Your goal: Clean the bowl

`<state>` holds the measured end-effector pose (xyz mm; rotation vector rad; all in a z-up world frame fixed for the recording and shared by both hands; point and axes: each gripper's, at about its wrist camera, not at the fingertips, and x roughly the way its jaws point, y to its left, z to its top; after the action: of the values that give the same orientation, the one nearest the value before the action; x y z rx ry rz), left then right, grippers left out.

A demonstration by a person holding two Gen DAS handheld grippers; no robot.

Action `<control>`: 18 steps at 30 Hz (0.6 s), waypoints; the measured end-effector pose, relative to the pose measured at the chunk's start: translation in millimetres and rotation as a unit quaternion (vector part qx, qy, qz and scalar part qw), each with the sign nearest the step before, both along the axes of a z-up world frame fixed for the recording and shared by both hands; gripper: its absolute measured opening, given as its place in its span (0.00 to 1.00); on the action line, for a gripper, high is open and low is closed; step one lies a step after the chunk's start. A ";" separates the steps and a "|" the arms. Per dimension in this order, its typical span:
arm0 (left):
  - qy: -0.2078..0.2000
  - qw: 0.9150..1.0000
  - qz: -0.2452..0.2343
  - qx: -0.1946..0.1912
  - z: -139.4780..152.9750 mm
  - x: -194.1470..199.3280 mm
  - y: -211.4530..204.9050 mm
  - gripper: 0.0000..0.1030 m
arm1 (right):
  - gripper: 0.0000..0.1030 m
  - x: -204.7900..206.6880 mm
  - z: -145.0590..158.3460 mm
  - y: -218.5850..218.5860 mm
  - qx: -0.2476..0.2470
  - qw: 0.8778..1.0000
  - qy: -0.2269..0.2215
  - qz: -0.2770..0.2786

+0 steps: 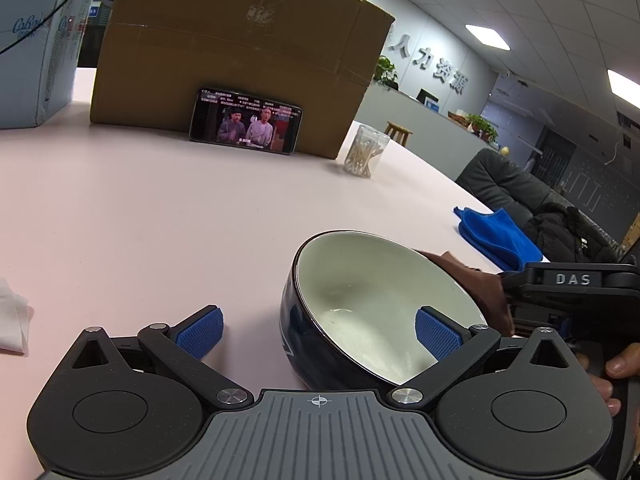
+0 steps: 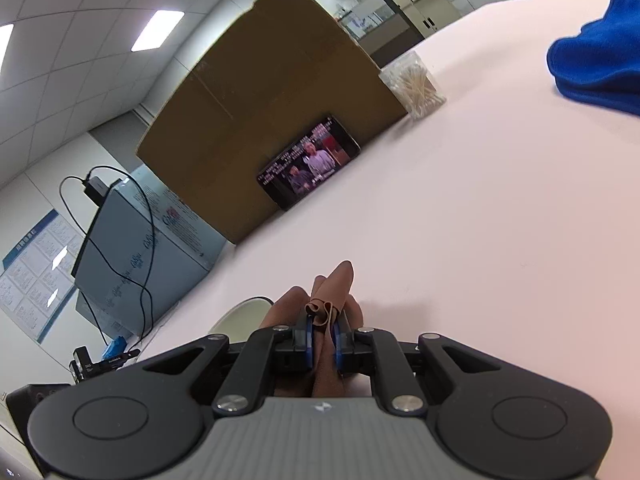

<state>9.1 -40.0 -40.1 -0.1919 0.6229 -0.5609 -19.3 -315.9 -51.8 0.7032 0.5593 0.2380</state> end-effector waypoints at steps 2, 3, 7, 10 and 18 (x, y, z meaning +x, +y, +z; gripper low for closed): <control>0.000 1.000 0.000 0.000 -0.3 0.5 0.3 1.00 | 0.12 2.8 3.9 2.1 -0.011 1.000 -0.005 0.002; 0.000 1.000 0.000 0.000 -0.2 0.7 0.1 1.00 | 0.12 5.7 4.3 3.5 -0.015 1.000 -0.005 0.002; 0.000 1.000 0.000 -0.001 -0.7 1.8 1.0 1.00 | 0.12 16.4 3.5 7.9 -0.022 1.000 -0.001 0.002; 0.000 1.000 0.000 0.000 0.1 0.5 -0.3 1.00 | 0.12 19.3 -3.3 7.8 -0.020 1.000 0.014 0.002; 0.000 1.000 0.000 0.001 -0.1 1.0 0.0 1.00 | 0.12 0.1 -3.0 -0.4 -0.011 1.000 0.011 0.005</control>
<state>10.0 -40.0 -40.2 -0.1904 0.6231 -0.5606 -19.2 -316.3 -54.8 0.6832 0.5864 0.2335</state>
